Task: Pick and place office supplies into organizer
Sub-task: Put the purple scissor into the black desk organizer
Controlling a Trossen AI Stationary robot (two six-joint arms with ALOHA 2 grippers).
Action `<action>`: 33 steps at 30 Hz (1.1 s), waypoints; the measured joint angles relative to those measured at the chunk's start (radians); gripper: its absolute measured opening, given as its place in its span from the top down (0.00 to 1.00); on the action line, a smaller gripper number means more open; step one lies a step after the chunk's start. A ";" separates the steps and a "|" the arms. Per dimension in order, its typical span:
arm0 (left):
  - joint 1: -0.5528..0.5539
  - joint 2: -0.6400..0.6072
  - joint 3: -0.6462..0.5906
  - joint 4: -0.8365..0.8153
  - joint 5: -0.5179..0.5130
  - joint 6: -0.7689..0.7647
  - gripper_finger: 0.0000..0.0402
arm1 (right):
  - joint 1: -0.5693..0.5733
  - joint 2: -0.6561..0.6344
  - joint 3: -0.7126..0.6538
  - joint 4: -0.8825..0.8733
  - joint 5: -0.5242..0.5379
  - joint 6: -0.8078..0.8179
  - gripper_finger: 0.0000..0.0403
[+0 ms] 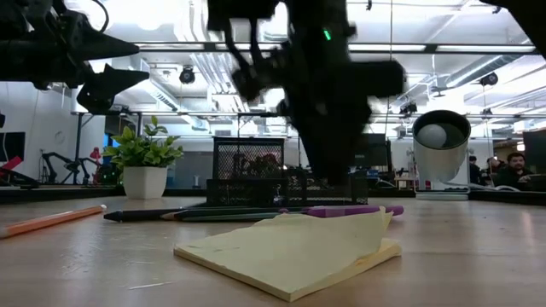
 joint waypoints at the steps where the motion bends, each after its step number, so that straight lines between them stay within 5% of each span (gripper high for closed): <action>1: 0.000 0.000 0.000 0.000 0.000 0.000 0.41 | -0.002 -0.011 -0.033 0.023 -0.016 -0.017 0.49; 12: 0.000 0.000 0.000 0.000 0.000 0.000 0.41 | -0.067 -0.212 -0.318 0.176 -0.141 -0.072 0.58; 33: 0.000 0.002 -0.001 0.000 -0.051 0.000 0.41 | -0.076 -0.195 -0.453 0.381 -0.154 -0.184 0.59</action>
